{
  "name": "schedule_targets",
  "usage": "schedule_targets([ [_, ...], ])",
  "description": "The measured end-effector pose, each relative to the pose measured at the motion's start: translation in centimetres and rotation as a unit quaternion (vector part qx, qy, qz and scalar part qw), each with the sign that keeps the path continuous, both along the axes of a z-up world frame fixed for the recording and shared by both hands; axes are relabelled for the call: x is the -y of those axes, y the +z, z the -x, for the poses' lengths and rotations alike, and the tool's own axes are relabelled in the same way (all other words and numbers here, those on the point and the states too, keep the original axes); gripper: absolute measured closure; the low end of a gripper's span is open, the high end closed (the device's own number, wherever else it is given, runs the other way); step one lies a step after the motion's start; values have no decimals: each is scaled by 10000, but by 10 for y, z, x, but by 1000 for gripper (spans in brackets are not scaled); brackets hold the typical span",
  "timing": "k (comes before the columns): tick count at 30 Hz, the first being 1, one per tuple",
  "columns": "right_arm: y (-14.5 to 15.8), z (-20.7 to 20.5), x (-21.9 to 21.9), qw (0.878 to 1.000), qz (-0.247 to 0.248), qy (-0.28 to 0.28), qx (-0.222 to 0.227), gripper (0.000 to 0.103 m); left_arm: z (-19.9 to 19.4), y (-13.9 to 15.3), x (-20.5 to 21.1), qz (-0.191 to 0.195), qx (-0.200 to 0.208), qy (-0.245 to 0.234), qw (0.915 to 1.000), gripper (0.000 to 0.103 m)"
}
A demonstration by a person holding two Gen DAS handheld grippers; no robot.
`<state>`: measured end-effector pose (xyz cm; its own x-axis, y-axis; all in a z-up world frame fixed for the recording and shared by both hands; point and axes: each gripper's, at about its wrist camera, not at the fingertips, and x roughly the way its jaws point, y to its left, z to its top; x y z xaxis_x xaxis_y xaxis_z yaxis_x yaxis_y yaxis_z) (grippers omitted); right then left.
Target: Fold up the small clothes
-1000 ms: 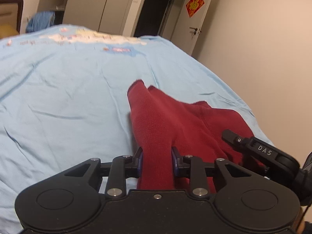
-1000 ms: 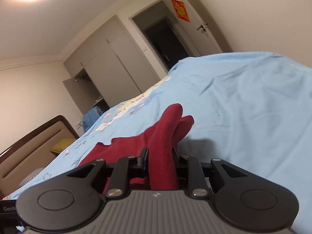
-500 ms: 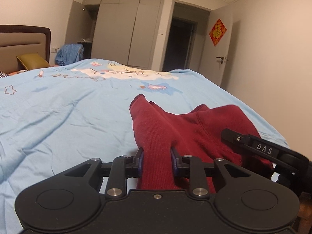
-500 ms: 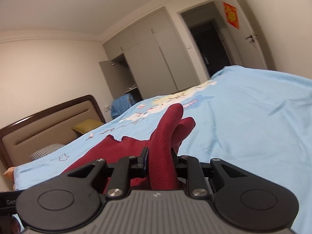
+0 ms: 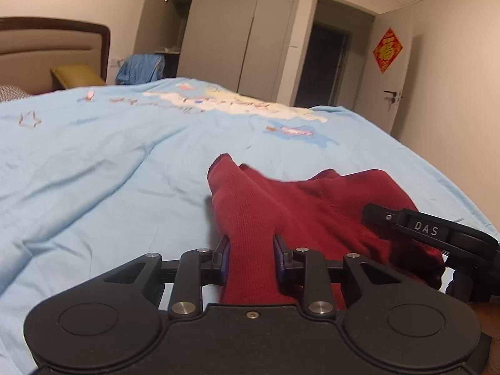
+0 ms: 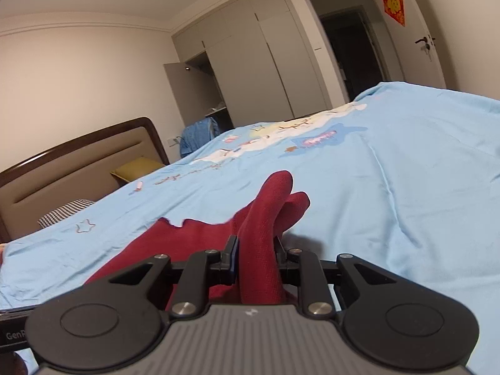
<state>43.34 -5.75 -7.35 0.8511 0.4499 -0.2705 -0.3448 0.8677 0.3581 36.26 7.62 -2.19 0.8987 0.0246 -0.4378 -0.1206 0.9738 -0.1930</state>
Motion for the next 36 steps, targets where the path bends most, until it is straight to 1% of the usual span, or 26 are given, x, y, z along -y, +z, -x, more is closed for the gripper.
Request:
schedule_targets([
  [3,-14,1,8,9997,-78,-169,-165,78,0,-8,-6,178,-100,61,9998,68],
  [5,-22,3,12,9993,-167,-222,-233,69,0,-11,-8,278,-132,90,9995,66],
  [8,-29,0,22,9985,-378,-258,-298,62,0,-15,-9,250,-142,132,9995,64],
  [13,-42,-5,39,9943,-894,-255,-518,49,-6,-17,-9,165,-146,192,9996,58],
  [16,-46,-9,43,9919,-1111,-217,-580,46,-5,-17,-7,131,-153,228,9995,54],
  [19,-46,-9,46,9910,-1199,-177,-570,40,-4,-15,-5,89,-185,250,9995,45],
  [21,-46,-7,47,9909,-1220,-162,-538,34,-3,-14,-5,56,-186,280,9994,31],
  [23,-44,-2,47,9910,-1244,-138,-473,20,1,-12,-4,-9,-120,266,9996,23],
  [24,-42,2,47,9914,-1241,-151,-397,17,3,-10,-3,-46,-85,244,9997,19],
  [26,-39,13,47,9921,-1211,-233,-238,7,7,-7,-1,-105,-31,204,9997,15],
  [30,-35,29,50,9913,-1236,-437,-77,5,13,-1,1,-112,17,215,9997,8],
  [33,-30,40,51,9914,-1198,-532,37,4,18,2,2,-105,12,200,9997,7],
  [35,-27,49,50,9920,-1136,-541,109,0,21,5,3,-134,23,194,9997,6],
  [36,-25,52,47,9927,-1074,-541,126,0,23,7,4,-149,38,194,9997,6],
])
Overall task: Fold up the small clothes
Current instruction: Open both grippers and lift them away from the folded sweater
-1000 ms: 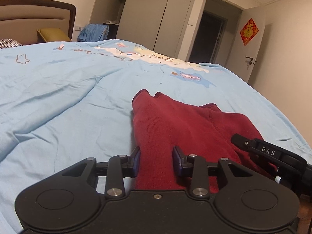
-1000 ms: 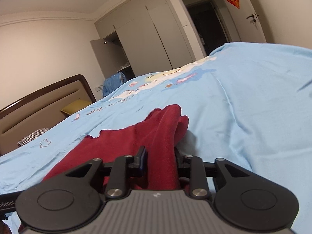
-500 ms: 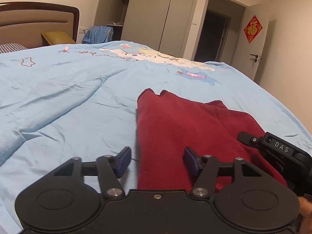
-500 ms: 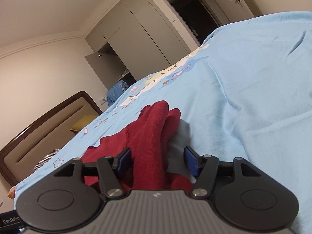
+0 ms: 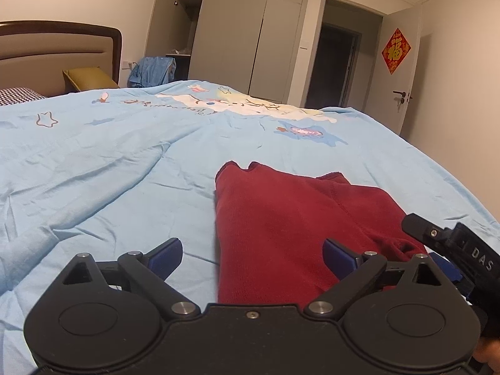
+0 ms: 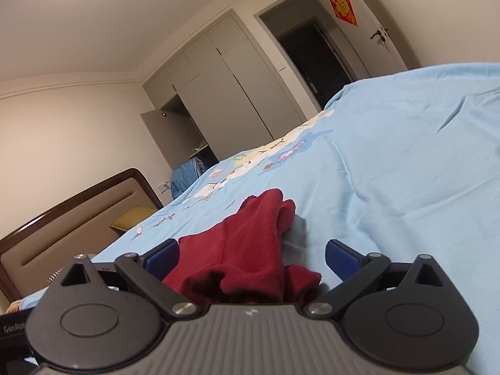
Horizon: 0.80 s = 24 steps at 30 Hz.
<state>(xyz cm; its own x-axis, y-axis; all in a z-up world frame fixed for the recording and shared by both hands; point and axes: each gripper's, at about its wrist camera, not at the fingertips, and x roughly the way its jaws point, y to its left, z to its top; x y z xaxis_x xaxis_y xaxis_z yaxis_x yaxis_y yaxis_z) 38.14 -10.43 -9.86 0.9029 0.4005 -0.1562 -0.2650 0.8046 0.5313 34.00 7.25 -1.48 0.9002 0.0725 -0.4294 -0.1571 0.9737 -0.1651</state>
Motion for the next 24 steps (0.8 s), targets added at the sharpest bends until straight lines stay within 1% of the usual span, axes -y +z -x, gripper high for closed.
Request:
schedule_targets([
  [3,6,9,-6,9998,216,29,10,0,6,5,1,-26,17,-31,10000,2],
  [6,9,15,-11,9986,519,-49,-64,0,11,9,4,-122,-54,-59,9999,1],
  [9,9,16,-14,9961,803,-209,-284,0,17,11,7,-229,-146,-17,9996,1],
  [11,7,16,-13,9933,961,-436,-477,0,22,13,7,-238,-174,-9,9996,1],
  [13,5,16,-9,9919,939,-583,-625,0,27,15,7,-225,-190,-1,9996,1],
  [15,3,18,-3,9919,860,-614,-699,0,33,17,7,-229,-199,18,9995,1],
  [18,5,29,2,9927,872,-583,-602,0,41,18,8,-278,-222,40,9994,1],
  [24,24,61,2,9917,1199,-460,-76,0,57,29,13,-368,-106,53,9993,1],
])
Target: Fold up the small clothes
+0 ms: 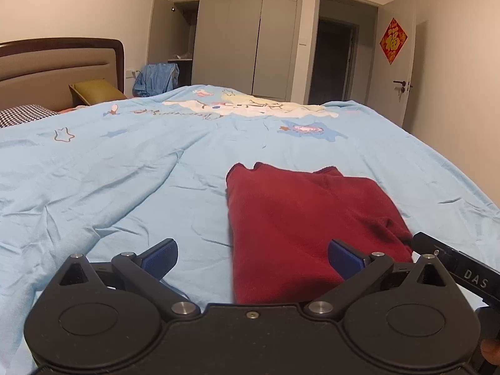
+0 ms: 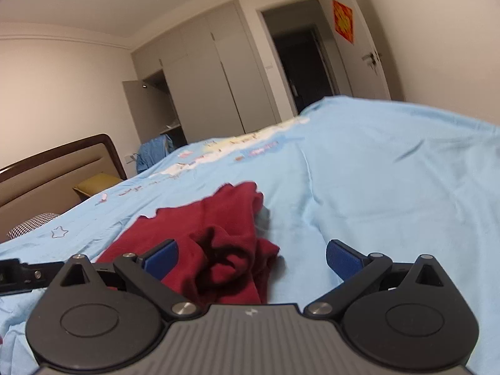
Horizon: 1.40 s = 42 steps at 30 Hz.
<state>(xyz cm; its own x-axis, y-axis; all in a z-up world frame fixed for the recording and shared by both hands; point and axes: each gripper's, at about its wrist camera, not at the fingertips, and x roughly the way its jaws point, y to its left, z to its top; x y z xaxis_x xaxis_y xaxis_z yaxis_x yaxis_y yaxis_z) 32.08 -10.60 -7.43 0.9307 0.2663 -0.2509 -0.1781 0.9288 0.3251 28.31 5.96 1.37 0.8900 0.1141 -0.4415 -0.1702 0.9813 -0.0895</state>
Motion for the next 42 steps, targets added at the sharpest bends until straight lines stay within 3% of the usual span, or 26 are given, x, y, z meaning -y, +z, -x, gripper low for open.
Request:
schedule_targets([
  [5,24,31,-1,9978,365,13,558,0,17,11,8,-113,176,-28,9998,1],
  [14,46,83,8,9927,473,-98,1108,0,54,20,20,-458,461,-148,9978,1],
  [18,48,105,9,9905,588,-177,1232,0,70,21,23,-668,547,-204,9961,1],
  [28,40,148,13,9874,750,-318,1359,0,119,9,27,-607,898,-351,9935,1],
  [33,42,157,16,9860,739,-436,1430,0,138,3,34,-884,1007,-368,9903,1],
  [42,17,180,16,9823,1137,-636,1342,0,156,-24,29,-386,870,-5,9955,1],
])
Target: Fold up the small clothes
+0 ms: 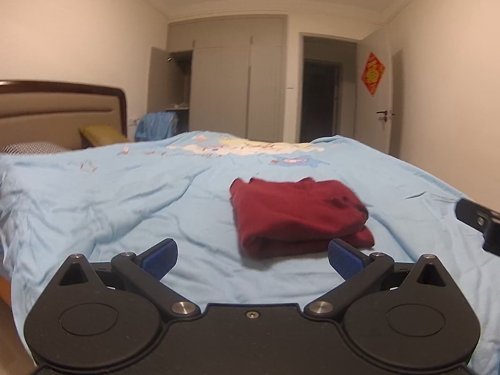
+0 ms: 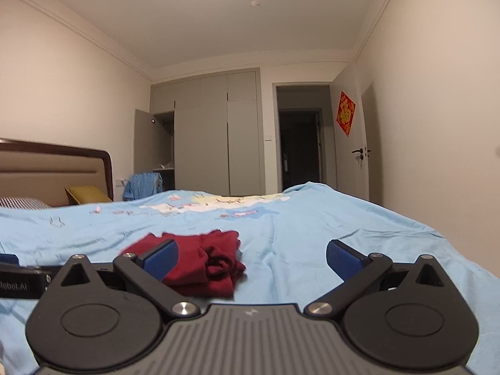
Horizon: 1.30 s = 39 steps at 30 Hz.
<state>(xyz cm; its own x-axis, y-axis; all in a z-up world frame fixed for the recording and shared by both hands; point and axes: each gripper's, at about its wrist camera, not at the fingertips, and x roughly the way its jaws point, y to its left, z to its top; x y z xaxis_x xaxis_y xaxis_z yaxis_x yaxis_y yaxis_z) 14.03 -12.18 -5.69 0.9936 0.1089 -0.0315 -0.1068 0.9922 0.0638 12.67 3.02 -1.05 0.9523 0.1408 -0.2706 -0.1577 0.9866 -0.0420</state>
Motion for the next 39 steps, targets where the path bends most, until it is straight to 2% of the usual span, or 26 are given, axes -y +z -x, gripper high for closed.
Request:
schedule_targets([
  [6,-27,14,0,9996,176,-137,-159,0,-2,-10,-2,-65,-105,59,9999,1],
  [11,-28,13,-3,9995,260,-162,-7,0,-2,-16,2,-105,-155,-101,9998,1],
  [18,-32,10,-6,9992,381,-114,-72,0,0,-21,10,-319,-117,-218,9992,1],
  [39,-34,5,-3,9991,385,-110,-162,0,-1,-21,6,-210,-192,-224,9993,1],
])
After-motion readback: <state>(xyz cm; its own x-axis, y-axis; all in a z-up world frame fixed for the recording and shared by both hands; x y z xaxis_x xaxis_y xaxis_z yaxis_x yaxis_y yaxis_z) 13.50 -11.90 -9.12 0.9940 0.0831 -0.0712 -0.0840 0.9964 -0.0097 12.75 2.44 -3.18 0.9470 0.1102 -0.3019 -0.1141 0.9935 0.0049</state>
